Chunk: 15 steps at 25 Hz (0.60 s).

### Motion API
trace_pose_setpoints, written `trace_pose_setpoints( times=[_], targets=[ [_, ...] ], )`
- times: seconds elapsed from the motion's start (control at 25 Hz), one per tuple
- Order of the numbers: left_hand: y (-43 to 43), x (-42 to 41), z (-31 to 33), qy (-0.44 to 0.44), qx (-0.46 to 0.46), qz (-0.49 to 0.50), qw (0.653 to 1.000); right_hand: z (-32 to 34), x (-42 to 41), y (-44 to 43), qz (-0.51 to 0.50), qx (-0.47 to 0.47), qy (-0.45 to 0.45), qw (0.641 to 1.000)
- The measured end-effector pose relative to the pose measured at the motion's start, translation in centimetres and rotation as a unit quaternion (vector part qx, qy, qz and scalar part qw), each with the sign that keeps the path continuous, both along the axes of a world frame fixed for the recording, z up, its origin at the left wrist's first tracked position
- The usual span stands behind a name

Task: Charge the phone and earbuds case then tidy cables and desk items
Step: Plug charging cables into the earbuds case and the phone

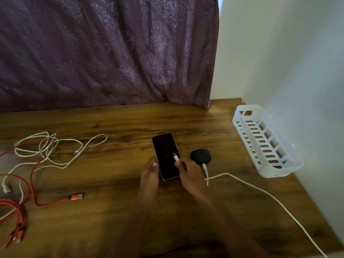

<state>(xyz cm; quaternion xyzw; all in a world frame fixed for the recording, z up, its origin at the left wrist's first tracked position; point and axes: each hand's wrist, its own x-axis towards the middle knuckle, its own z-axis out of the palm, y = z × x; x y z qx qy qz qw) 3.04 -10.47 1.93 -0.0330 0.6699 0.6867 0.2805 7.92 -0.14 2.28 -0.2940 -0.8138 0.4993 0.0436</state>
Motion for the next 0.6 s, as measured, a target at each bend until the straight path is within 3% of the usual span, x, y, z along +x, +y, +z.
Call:
trace_pose_setpoints(
  times=[0.24,0.36,0.48,0.6],
  targets=[
    [0.4,-1.1,-0.1,-0.145,0.127,0.090,0.977,-0.5,-0.6,-0.3,-0.059,-0.095,0.015,0.994],
    [0.7,-2.2,-0.2,-0.166,0.100,0.120,0.974,-0.1,-0.5,0.2,-0.102,-0.147,0.055,0.982],
    [1.7,-2.4,0.7,-0.167,0.040,0.071,0.983,0.4,0.2,0.4,-0.122,-0.189,0.097,0.969],
    [2.2,-2.5,0.7,-0.188,0.102,0.040,0.976,0.9,0.9,0.0,-0.125,-0.210,0.116,0.963]
  ],
)
